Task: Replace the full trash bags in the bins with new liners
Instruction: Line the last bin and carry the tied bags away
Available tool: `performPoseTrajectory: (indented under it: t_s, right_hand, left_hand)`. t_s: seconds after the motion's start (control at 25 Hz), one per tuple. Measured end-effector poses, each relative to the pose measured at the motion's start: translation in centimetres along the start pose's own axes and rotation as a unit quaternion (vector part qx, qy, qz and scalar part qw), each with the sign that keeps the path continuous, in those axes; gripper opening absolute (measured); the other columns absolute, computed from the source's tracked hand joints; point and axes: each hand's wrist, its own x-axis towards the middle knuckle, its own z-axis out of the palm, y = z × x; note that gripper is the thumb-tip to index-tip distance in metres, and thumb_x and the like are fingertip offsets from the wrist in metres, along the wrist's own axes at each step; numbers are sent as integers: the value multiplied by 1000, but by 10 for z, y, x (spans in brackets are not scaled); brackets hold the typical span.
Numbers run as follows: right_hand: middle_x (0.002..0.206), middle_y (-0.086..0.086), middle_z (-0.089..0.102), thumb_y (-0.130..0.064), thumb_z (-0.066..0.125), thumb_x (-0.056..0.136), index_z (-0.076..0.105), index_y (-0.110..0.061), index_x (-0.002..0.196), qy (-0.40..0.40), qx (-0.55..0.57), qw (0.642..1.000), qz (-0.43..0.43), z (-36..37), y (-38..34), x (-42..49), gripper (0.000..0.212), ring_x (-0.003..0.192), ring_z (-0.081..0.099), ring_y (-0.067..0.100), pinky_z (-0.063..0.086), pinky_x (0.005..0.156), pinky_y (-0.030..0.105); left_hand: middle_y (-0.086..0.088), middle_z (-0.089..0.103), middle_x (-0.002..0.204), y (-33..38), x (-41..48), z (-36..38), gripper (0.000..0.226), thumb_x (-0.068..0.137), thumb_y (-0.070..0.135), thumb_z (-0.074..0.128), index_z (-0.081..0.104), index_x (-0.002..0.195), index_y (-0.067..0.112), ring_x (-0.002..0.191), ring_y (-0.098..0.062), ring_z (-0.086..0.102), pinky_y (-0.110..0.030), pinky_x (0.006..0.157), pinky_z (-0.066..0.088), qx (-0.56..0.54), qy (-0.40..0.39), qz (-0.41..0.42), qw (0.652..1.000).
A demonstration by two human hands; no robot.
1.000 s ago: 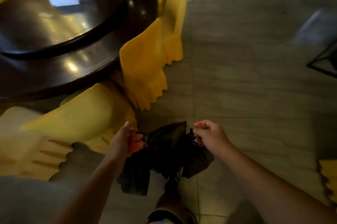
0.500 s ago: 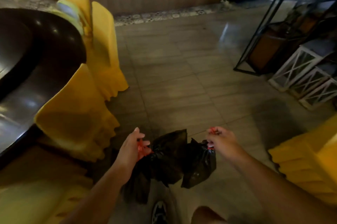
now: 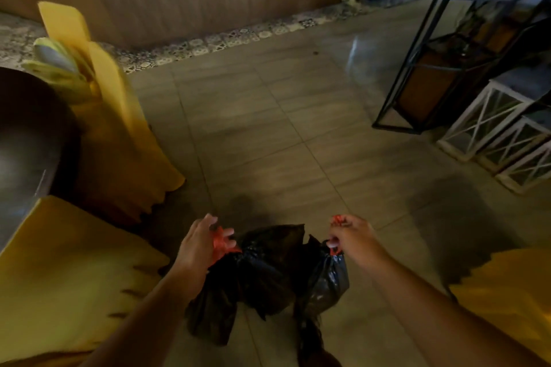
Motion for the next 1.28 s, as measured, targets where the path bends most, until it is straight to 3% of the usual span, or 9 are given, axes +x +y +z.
performPoseTrajectory:
  t_s: [0.12, 0.28, 0.44, 0.64, 0.76, 0.88, 1.08, 1.28]
  right_hand:
    - [73, -4, 76, -24, 70, 81, 76, -37, 83, -22, 16, 1000, 1, -5, -39, 48, 14, 68, 77, 17, 61, 68, 38]
    - [64, 0, 70, -28, 71, 67, 74, -24, 75, -27, 16, 999, 6, -10, -93, 123, 9, 64, 70, 16, 56, 67, 41]
    - [63, 2, 67, -26, 73, 66, 73, -21, 70, -30, 7, 999, 9, 0, -147, 199, 6, 61, 67, 13, 54, 64, 38]
    - [66, 5, 70, -16, 77, 79, 73, -16, 74, -27, -20, 999, 5, 25, -218, 301, 6, 64, 68, 17, 58, 68, 39]
    - [66, 7, 71, -10, 75, 81, 72, -14, 74, -4, -33, 999, 4, 40, -270, 360, 8, 64, 68, 18, 60, 70, 41]
    - [66, 8, 69, -7, 74, 83, 72, -7, 80, 14, -27, 1000, -3, 53, -324, 416, 4, 56, 65, 13, 57, 61, 35]
    - [69, 5, 70, -12, 77, 86, 72, -4, 87, -21, -18, 999, -17, 88, -405, 515, 9, 61, 68, 13, 54, 58, 28]
    - [70, 6, 67, -12, 76, 89, 71, -5, 87, -86, -8, 996, -26, 139, -479, 642, 9, 66, 65, 18, 53, 69, 37]
  left_hand:
    - [-17, 78, 101, 33, 30, 37, 36, 107, 47, 52, 65, 119, 16, 80, -34, 74, -40, 74, 56, 10, 11, -9, 1000]
    - [-23, 75, 94, 81, 80, 80, 31, 108, 29, 54, 64, 111, -1, 70, -31, 72, -33, 55, 58, 9, 11, 17, 1000]
    - [-32, 71, 100, 124, 145, 112, 15, 106, 9, 53, 62, 98, -1, 74, -36, 66, -36, 61, 53, 27, 13, 43, 999]
    - [-22, 77, 92, 183, 253, 146, 19, 104, 15, 57, 70, 95, 4, 75, -33, 73, -36, 64, 56, 34, 7, 39, 999]
    - [-17, 78, 85, 233, 319, 165, 24, 103, 25, 59, 74, 89, 13, 67, -26, 74, -28, 48, 50, 46, -8, 28, 999]
    - [-16, 74, 76, 285, 375, 187, 26, 103, 25, 60, 73, 85, 12, 62, -28, 72, -25, 41, 44, 57, -6, 31, 998]
    - [-12, 75, 72, 367, 468, 225, 23, 104, 23, 62, 72, 89, 9, 54, -23, 72, -24, 40, 48, 31, 10, 38, 999]
    - [-19, 76, 78, 446, 574, 268, 25, 105, 22, 59, 71, 93, 3, 54, -22, 71, -25, 43, 52, 17, 41, 57, 997]
